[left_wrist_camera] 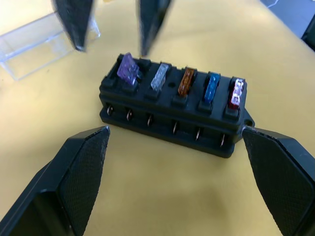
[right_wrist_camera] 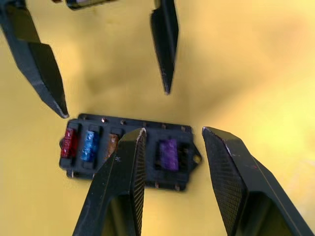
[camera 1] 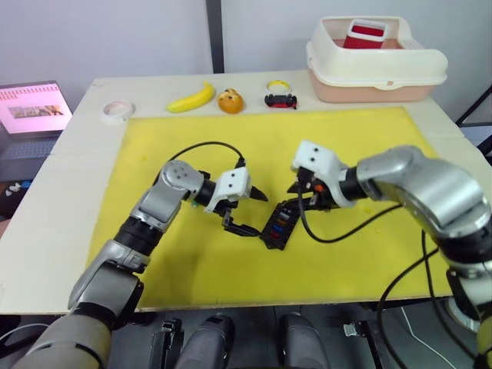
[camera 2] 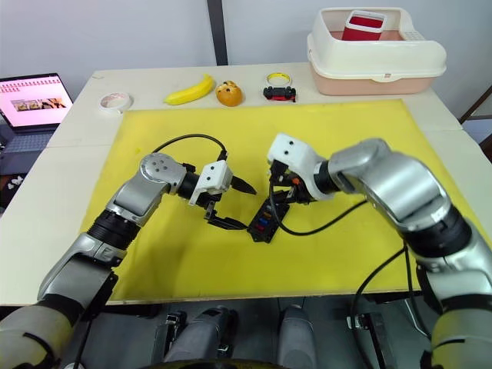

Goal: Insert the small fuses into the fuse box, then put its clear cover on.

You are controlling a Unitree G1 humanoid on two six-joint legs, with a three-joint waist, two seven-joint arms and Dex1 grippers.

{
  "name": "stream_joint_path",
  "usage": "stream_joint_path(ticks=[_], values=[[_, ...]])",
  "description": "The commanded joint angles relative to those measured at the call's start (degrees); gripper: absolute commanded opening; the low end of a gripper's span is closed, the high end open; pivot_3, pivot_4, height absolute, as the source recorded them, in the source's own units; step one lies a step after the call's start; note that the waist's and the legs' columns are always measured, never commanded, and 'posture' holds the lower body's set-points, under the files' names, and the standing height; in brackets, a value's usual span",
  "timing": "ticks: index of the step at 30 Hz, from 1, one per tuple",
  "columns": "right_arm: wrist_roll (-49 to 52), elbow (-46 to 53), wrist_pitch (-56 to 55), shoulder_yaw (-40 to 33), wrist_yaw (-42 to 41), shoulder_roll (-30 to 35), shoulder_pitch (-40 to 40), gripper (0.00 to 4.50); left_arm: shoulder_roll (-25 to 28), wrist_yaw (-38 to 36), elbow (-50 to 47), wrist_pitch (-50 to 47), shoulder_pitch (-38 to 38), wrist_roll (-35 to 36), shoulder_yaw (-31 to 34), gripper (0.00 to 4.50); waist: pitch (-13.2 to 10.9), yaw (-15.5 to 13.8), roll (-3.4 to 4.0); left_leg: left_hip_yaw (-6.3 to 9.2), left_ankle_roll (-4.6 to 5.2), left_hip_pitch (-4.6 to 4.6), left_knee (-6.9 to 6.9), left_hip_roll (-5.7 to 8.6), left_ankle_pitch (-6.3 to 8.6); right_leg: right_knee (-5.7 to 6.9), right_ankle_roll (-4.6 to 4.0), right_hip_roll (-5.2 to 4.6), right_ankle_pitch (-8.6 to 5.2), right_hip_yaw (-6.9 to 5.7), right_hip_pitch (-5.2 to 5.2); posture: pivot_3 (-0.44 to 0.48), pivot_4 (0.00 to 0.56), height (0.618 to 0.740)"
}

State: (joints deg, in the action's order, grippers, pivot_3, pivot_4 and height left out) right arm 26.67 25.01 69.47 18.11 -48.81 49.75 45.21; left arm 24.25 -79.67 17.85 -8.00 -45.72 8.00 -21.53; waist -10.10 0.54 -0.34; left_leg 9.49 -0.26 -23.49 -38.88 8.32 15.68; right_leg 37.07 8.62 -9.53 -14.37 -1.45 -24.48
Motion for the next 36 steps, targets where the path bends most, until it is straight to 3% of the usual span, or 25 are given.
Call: stream_joint_path(ticks=[1, 13, 15, 36], values=[[2.9, 2.5, -0.1, -6.9, -0.5, 0.9, -2.3, 1.93, 0.2, 0.0, -1.3, 0.8, -0.2, 0.2, 1.0, 4.50, 0.0, 0.0, 0.00, 0.00, 0.00, 0.00, 0.00, 0.00, 0.00, 0.00, 0.00, 0.00, 0.00, 0.00, 0.00, 0.000, 0.150, 0.740], [6.7, 1.8, 1.6, -12.3, 2.4, -2.0, -7.7, 1.93, 0.1, -0.3, -0.8, 1.1, -0.5, 0.0, 0.7, 4.50, 0.0, 0.0, 0.00, 0.01, 0.00, 0.00, 0.00, -0.01, 0.00, -0.01, 0.00, 0.01, 0.00, 0.00, 0.01, 0.000, 0.150, 0.740], [6.4, 1.0, 1.5, -11.9, 3.4, -2.5, -8.1, 1.40, 0.1, -0.3, -0.9, 1.1, -0.5, 0.0, 0.7, 4.50, 0.0, 0.0, 0.00, 0.01, 0.00, 0.00, -0.01, -0.01, 0.00, -0.01, 0.00, 0.00, 0.00, 0.00, 0.02, 0.000, 0.150, 0.740], [6.7, -3.3, 1.7, -10.7, 4.5, -3.4, -7.8, 1.40, 0.1, 0.0, -1.9, 0.4, -0.1, 0.2, 0.8, 4.50, 0.0, 0.0, 0.00, 0.02, 0.00, 0.00, -0.02, -0.01, 0.00, -0.01, 0.00, 0.01, 0.00, -0.01, 0.03, 0.000, 0.150, 0.740]])
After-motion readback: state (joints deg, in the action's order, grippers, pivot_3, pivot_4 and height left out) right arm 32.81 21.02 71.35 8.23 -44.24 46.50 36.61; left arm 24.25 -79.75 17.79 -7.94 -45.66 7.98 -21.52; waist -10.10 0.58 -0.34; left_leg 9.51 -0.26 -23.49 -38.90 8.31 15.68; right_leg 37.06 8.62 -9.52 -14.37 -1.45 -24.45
